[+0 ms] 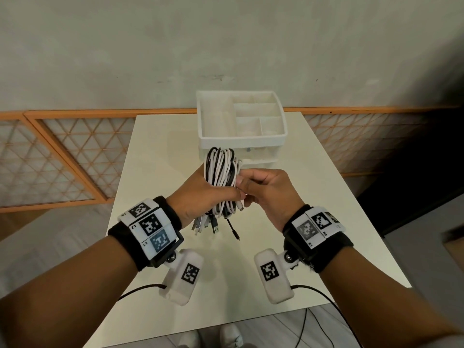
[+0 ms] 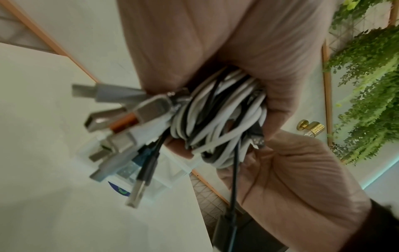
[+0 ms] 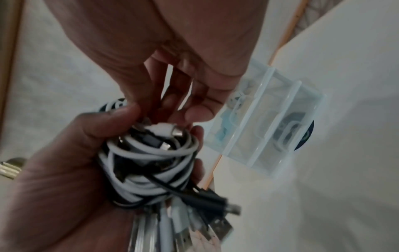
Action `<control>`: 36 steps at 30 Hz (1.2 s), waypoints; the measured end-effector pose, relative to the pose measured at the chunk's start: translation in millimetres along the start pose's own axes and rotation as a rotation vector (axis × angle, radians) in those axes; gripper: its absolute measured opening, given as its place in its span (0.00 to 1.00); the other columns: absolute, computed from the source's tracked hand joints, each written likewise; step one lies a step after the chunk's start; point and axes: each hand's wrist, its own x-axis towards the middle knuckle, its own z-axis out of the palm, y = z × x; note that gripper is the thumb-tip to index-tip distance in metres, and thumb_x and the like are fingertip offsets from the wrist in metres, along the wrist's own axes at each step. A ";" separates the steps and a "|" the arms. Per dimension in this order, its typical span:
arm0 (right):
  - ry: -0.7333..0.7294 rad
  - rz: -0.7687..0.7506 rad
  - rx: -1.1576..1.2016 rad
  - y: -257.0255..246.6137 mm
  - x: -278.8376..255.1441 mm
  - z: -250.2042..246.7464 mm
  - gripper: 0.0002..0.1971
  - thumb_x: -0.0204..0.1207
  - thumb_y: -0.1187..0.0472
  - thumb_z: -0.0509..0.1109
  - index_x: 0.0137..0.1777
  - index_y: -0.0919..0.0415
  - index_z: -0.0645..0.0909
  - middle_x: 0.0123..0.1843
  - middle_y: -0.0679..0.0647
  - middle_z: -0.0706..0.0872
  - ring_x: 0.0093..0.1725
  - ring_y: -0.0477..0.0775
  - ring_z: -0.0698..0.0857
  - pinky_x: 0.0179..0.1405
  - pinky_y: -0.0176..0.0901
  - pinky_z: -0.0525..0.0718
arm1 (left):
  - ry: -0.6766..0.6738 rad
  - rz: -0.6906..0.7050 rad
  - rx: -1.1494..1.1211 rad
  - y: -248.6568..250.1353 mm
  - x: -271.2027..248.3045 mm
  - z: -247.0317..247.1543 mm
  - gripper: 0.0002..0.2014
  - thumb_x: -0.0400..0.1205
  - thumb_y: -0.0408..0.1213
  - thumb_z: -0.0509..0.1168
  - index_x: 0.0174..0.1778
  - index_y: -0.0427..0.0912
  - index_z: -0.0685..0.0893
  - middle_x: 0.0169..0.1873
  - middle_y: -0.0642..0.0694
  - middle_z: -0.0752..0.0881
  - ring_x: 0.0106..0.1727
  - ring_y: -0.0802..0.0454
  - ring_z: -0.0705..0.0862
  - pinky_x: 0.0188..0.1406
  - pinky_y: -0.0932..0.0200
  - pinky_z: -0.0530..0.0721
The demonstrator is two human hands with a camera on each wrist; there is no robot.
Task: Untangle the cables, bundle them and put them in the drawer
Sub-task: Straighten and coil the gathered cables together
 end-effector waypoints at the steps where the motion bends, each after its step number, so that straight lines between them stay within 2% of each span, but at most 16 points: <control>1: 0.021 -0.001 -0.023 2.1 -0.1 0.3 0.08 0.77 0.73 0.72 0.39 0.64 0.89 0.29 0.55 0.85 0.28 0.51 0.81 0.31 0.45 0.79 | -0.010 -0.001 0.010 -0.3 0.2 0.1 0.08 0.72 0.19 0.71 0.45 0.26 0.83 0.37 0.32 0.87 0.41 0.41 0.87 0.45 0.49 0.85; 3: 0.010 0.036 -0.008 5.2 -1.1 1.6 0.11 0.76 0.76 0.71 0.36 0.63 0.88 0.27 0.53 0.85 0.27 0.52 0.81 0.30 0.45 0.78 | -0.029 -0.016 0.010 -1.2 0.3 -0.4 0.09 0.72 0.15 0.70 0.46 0.23 0.81 0.38 0.26 0.87 0.41 0.34 0.88 0.44 0.47 0.86; 8: -0.084 0.075 -0.155 2.6 -2.6 -3.3 0.16 0.75 0.78 0.70 0.32 0.60 0.88 0.30 0.51 0.85 0.27 0.54 0.77 0.30 0.41 0.78 | -0.045 -0.033 0.047 -7.1 -2.9 0.6 0.11 0.70 0.15 0.71 0.46 0.27 0.83 0.36 0.37 0.89 0.40 0.46 0.89 0.44 0.47 0.87; 10: -0.046 0.074 -0.166 2.0 -1.0 -1.9 0.12 0.72 0.81 0.70 0.34 0.67 0.88 0.31 0.57 0.85 0.25 0.56 0.76 0.28 0.40 0.78 | -0.047 -0.027 0.045 -7.6 -3.3 2.0 0.11 0.70 0.14 0.70 0.46 0.27 0.83 0.36 0.35 0.90 0.40 0.45 0.89 0.46 0.47 0.87; 12: 0.048 0.095 -0.082 4.2 0.0 2.3 0.10 0.70 0.84 0.68 0.35 0.73 0.86 0.28 0.63 0.83 0.21 0.56 0.77 0.24 0.41 0.79 | -0.060 -0.019 0.033 -5.5 -2.2 3.2 0.11 0.71 0.14 0.70 0.47 0.23 0.81 0.37 0.27 0.88 0.40 0.42 0.89 0.46 0.44 0.86; 14: 0.095 0.105 -0.009 7.3 1.1 4.8 0.07 0.68 0.85 0.67 0.36 0.78 0.85 0.30 0.66 0.83 0.21 0.57 0.79 0.24 0.41 0.81 | -0.080 -0.022 0.047 -2.8 -0.6 2.4 0.13 0.70 0.15 0.71 0.48 0.22 0.79 0.37 0.26 0.86 0.38 0.43 0.87 0.42 0.47 0.85; 16: 0.023 0.119 -0.002 6.8 1.7 2.0 0.03 0.67 0.81 0.70 0.39 0.80 0.85 0.35 0.70 0.84 0.25 0.59 0.81 0.28 0.43 0.83 | -0.057 -0.030 0.095 -1.7 -0.4 -0.8 0.15 0.69 0.16 0.73 0.49 0.23 0.78 0.34 0.32 0.85 0.36 0.51 0.85 0.38 0.57 0.84; 19: -0.139 0.136 -0.061 1.2 1.0 -2.8 0.07 0.65 0.68 0.75 0.42 0.65 0.92 0.38 0.63 0.88 0.35 0.55 0.82 0.37 0.42 0.80 | 0.024 -0.010 0.164 -5.7 -0.3 -9.5 0.10 0.71 0.18 0.72 0.46 0.27 0.81 0.30 0.41 0.83 0.31 0.58 0.82 0.32 0.63 0.81; 21: -0.135 0.068 -0.121 -5.4 -0.1 1.7 0.09 0.65 0.66 0.73 0.43 0.60 0.92 0.37 0.53 0.89 0.37 0.49 0.82 0.39 0.37 0.77 | 0.103 -0.017 0.154 -10.2 0.0 -15.2 0.06 0.72 0.21 0.71 0.43 0.29 0.83 0.29 0.42 0.86 0.30 0.54 0.85 0.32 0.57 0.82; 24: 0.063 -0.060 -0.207 -13.9 5.7 10.3 0.09 0.62 0.60 0.74 0.41 0.60 0.91 0.40 0.52 0.89 0.37 0.43 0.83 0.37 0.33 0.77 | 0.182 -0.045 0.016 -15.1 -0.4 -21.2 0.10 0.69 0.27 0.70 0.45 0.31 0.87 0.39 0.31 0.90 0.42 0.37 0.92 0.47 0.41 0.90; 26: 0.099 -0.010 -0.207 -16.9 11.0 10.8 0.22 0.56 0.50 0.79 0.52 0.54 0.87 0.52 0.52 0.88 0.45 0.47 0.85 0.44 0.42 0.81 | 0.212 -0.039 -0.100 -15.5 -3.0 -24.1 0.12 0.67 0.28 0.70 0.46 0.33 0.87 0.45 0.28 0.89 0.46 0.33 0.91 0.52 0.36 0.89; 28: -0.062 0.090 -0.260 -15.7 13.7 16.2 0.44 0.55 0.48 0.85 0.74 0.44 0.74 0.72 0.51 0.78 0.63 0.51 0.84 0.60 0.52 0.84 | 0.199 -0.027 -0.161 -15.0 -4.9 -26.7 0.13 0.68 0.27 0.71 0.49 0.32 0.87 0.47 0.27 0.89 0.50 0.30 0.90 0.54 0.34 0.88; 29: -0.170 0.121 -0.270 -14.7 12.8 23.5 0.53 0.57 0.53 0.87 0.81 0.40 0.63 0.78 0.51 0.73 0.69 0.53 0.82 0.66 0.57 0.83 | 0.181 -0.022 -0.178 -14.7 -6.0 -27.5 0.14 0.68 0.25 0.70 0.49 0.30 0.87 0.47 0.27 0.89 0.50 0.29 0.89 0.52 0.35 0.88; 31: -0.309 0.099 -0.221 -9.2 11.0 42.9 0.63 0.59 0.69 0.87 0.85 0.39 0.48 0.78 0.54 0.75 0.70 0.56 0.83 0.67 0.62 0.84 | 0.133 -0.011 -0.216 -12.9 -7.7 -26.5 0.13 0.66 0.23 0.67 0.46 0.28 0.85 0.41 0.30 0.87 0.43 0.35 0.87 0.45 0.42 0.86; 32: -0.312 0.061 -0.206 -4.7 11.4 51.2 0.65 0.58 0.74 0.86 0.85 0.42 0.46 0.74 0.55 0.80 0.67 0.56 0.86 0.65 0.63 0.85 | 0.113 -0.008 -0.241 -12.5 -8.2 -25.8 0.12 0.65 0.22 0.66 0.44 0.28 0.84 0.37 0.34 0.85 0.40 0.41 0.85 0.41 0.47 0.85; 36: -0.141 -0.058 -0.319 11.1 13.5 68.2 0.61 0.53 0.76 0.86 0.81 0.46 0.53 0.63 0.50 0.85 0.62 0.49 0.87 0.60 0.60 0.89 | 0.045 -0.067 -0.304 -13.6 -9.8 -31.0 0.11 0.71 0.17 0.63 0.41 0.34 0.84 0.32 0.39 0.81 0.36 0.49 0.83 0.30 0.60 0.82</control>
